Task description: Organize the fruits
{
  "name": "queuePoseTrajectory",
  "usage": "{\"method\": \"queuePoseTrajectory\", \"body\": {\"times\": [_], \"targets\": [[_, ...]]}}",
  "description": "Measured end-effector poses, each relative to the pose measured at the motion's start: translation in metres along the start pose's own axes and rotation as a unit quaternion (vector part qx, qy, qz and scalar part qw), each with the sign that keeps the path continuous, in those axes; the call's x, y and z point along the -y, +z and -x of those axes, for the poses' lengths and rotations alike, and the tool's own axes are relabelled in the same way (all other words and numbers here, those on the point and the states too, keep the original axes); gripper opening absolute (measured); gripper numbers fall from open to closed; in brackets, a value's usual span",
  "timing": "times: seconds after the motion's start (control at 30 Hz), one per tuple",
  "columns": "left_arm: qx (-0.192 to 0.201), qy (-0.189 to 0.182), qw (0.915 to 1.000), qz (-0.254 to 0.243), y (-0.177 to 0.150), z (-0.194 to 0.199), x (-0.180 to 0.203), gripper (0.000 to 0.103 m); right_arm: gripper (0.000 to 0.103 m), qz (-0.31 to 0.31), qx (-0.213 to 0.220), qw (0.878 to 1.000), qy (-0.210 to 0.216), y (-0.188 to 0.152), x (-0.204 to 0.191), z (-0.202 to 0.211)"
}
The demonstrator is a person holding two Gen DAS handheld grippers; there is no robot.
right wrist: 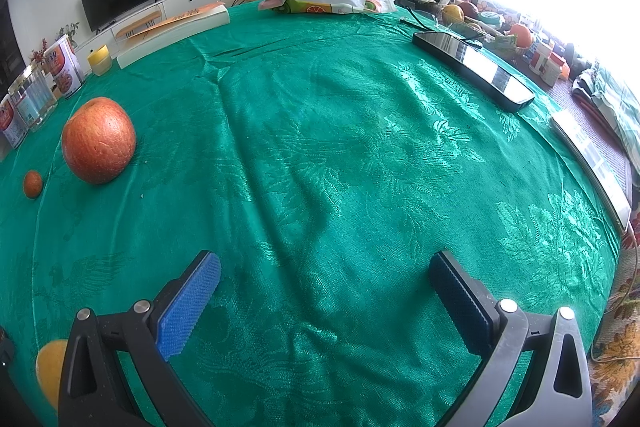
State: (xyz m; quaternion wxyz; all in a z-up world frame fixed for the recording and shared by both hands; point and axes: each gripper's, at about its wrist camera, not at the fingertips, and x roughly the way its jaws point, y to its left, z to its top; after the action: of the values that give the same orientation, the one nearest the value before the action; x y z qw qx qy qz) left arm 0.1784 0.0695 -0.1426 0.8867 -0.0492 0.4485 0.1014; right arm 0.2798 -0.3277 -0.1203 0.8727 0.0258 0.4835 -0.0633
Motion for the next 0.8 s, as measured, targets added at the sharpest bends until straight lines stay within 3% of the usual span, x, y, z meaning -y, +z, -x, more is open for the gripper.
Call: {"method": "queuePoseTrajectory", "body": {"times": [0.13,0.27,0.37,0.63,0.73,0.8], "targets": [[0.000,0.000,1.0000,0.000,0.000,0.000,0.000,0.102,0.102,-0.045,-0.036,0.994,0.090,-0.004,0.008,0.014],[0.000,0.000,1.0000,0.000,0.000,0.000,0.000,0.102,0.098,-0.109,-0.092,0.970,0.197,-0.011,0.008,0.023],[0.000,0.000,1.0000,0.000,0.000,0.000,0.000,0.102,0.085,-0.124,-0.142,0.949,0.254,-0.016,-0.003,0.023],[0.000,0.000,1.0000,0.000,0.000,0.000,0.000,0.102,0.074,-0.103,-0.209,0.930,0.285,-0.017,-0.041,0.022],[0.000,0.000,1.0000,0.000,0.000,0.000,0.000,0.102,0.073,-0.085,-0.216,0.934,0.273,-0.017,-0.054,0.020],[0.000,0.000,1.0000,0.000,0.000,0.000,0.000,0.102,0.060,-0.075,-0.227,0.931,0.277,-0.019,-0.063,0.018]]}}
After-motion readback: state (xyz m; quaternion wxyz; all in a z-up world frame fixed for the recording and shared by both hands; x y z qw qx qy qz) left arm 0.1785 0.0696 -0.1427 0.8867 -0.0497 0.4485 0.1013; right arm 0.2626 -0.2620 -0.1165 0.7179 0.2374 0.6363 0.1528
